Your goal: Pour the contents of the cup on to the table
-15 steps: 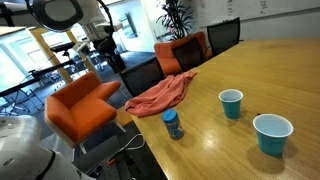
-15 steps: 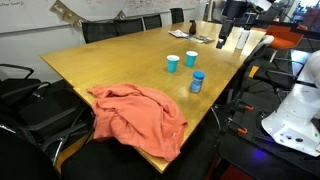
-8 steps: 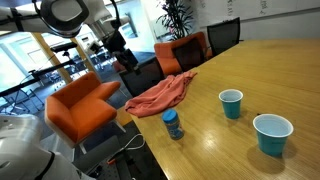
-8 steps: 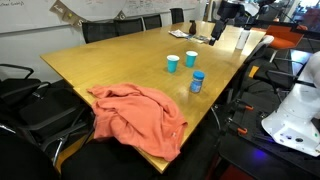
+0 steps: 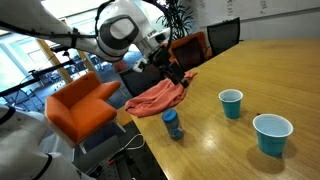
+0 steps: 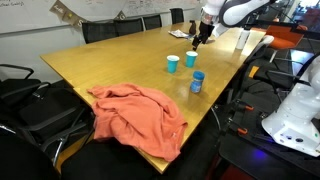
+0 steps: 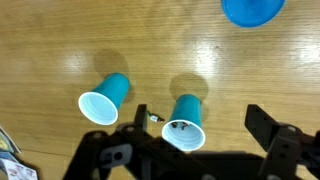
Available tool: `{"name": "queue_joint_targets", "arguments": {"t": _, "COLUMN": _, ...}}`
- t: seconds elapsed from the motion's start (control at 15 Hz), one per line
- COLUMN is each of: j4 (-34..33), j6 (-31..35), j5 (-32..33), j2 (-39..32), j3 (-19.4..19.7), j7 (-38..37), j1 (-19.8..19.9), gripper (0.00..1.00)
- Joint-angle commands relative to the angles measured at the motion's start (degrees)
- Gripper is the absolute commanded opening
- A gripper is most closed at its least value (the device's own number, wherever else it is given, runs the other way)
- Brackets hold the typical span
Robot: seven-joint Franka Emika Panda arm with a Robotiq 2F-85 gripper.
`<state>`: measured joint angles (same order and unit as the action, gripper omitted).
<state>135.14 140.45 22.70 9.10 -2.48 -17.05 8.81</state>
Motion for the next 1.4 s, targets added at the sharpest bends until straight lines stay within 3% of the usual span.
{"name": "queue_joint_targets", "arguments": {"t": 0.0, "j4": -10.8, "j6": 0.3, "j5": 5.6, "j2": -13.0, "j3": 1.6, "j7": -9.0, "j1": 0.4, "gripper": 1.00}}
{"name": "queue_joint_targets", "arguments": {"t": 0.4, "j4": -27.0, "j6": -3.2, "j5": -4.0, "j2": -27.8, "j3": 7.2, "j7": -9.0, "j1": -3.3, "gripper": 1.00}}
{"name": "queue_joint_targets", "arguments": {"t": 0.8, "j4": -39.7, "j6": -7.8, "j5": -16.3, "j2": -38.0, "j3": 9.2, "j7": -8.8, "j1": -4.0, "gripper": 1.00}}
{"name": "queue_joint_targets", "arguments": {"t": 1.33, "j4": -49.1, "j6": -14.1, "j5": -20.0, "j2": -45.5, "j3": 12.2, "j7": -11.4, "j1": -4.6, "gripper": 1.00}}
